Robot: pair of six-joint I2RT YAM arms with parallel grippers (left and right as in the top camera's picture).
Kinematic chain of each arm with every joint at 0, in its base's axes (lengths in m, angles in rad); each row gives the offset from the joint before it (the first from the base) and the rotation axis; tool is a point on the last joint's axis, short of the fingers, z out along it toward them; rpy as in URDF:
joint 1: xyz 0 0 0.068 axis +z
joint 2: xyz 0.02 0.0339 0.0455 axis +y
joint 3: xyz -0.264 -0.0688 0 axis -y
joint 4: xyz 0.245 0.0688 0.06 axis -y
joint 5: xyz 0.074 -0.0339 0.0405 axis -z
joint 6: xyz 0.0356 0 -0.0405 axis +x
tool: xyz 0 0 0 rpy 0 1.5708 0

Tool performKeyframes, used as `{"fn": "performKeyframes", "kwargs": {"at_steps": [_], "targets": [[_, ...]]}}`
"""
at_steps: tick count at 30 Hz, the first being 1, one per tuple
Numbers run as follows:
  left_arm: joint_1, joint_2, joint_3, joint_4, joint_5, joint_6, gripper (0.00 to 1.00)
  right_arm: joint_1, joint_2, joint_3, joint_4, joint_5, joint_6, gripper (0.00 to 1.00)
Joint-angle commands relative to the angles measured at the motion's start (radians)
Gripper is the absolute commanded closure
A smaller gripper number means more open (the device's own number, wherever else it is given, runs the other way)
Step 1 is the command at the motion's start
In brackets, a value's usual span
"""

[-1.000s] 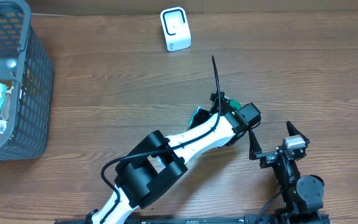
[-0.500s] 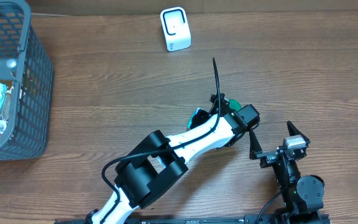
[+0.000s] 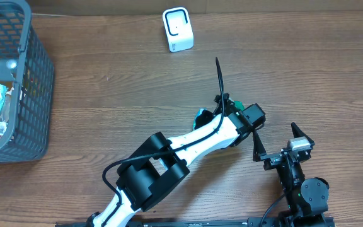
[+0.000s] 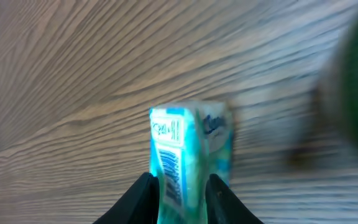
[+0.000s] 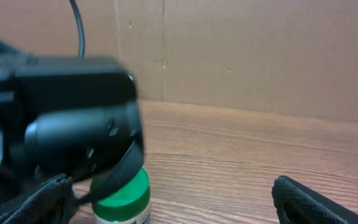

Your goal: Scan the item barcode

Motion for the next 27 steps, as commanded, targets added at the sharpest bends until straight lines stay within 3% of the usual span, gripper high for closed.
{"fn": "performKeyframes", "kwargs": {"at_steps": [1, 5, 9, 11, 13, 17, 21, 27], "targets": [[0.021, 0.013, 0.076, -0.010, 0.082, 0.006, 0.72, -0.001, -0.007, -0.010, 0.006, 0.005, 0.003, 0.00], [0.050, 0.013, 0.124, -0.045, 0.119, 0.005, 0.69, -0.001, -0.007, -0.010, 0.006, 0.005, 0.003, 0.00], [0.084, 0.013, 0.174, -0.088, 0.192, 0.005, 0.48, -0.001, -0.007, -0.010, 0.006, 0.005, 0.003, 0.00], [0.112, 0.013, 0.212, -0.107, 0.298, 0.009, 0.28, -0.001, -0.007, -0.010, 0.006, 0.005, 0.003, 0.00], [0.145, 0.013, 0.227, -0.127, 0.385, 0.028, 0.28, -0.001, -0.007, -0.010, 0.006, 0.005, 0.003, 0.00], [0.210, 0.013, 0.222, -0.211, 0.406, 0.039, 0.32, -0.001, -0.007, -0.010, 0.006, 0.005, 0.003, 0.00], [0.262, 0.013, 0.219, -0.209, 0.590, 0.176, 0.34, -0.001, -0.007, -0.010, 0.006, 0.005, 0.003, 0.00], [0.263, 0.013, 0.204, -0.170, 0.634, 0.219, 0.33, -0.001, -0.007, -0.010, 0.006, 0.005, 0.003, 0.00]]}}
